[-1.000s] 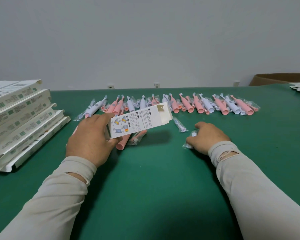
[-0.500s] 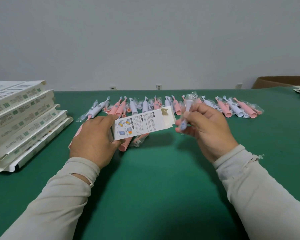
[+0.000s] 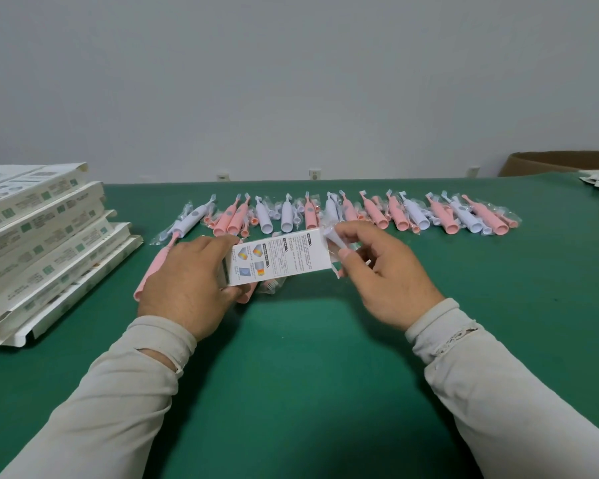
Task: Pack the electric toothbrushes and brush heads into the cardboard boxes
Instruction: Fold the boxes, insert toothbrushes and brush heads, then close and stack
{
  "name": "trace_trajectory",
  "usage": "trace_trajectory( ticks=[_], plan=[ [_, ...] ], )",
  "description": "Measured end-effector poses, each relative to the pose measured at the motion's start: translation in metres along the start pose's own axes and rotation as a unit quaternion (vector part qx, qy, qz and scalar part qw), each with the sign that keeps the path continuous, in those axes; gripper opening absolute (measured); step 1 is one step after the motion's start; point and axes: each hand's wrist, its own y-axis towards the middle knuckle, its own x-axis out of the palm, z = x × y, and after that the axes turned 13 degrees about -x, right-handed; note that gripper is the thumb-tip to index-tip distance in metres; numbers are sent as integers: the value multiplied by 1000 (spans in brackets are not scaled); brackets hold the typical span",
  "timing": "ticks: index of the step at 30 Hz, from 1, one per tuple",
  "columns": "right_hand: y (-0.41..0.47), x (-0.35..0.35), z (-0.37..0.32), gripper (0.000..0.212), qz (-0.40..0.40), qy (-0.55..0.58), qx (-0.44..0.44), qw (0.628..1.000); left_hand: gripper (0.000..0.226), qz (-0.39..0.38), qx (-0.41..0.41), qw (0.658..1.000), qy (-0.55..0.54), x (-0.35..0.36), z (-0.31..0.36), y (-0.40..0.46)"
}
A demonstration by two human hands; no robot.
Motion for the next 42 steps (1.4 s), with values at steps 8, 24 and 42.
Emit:
trace_trajectory(
  ticks=[8, 24, 42],
  plan=[
    [3, 2, -2, 30, 49, 58, 42, 996, 66, -7, 30, 1000, -3, -1, -1, 1],
    [6, -7, 6, 25, 86, 114, 110, 984, 61, -38, 28, 999, -18, -1, -1, 0],
    [5, -6, 5, 20, 63, 31, 116, 991, 59, -7, -2, 1000, -27, -2, 0, 1]
  ],
)
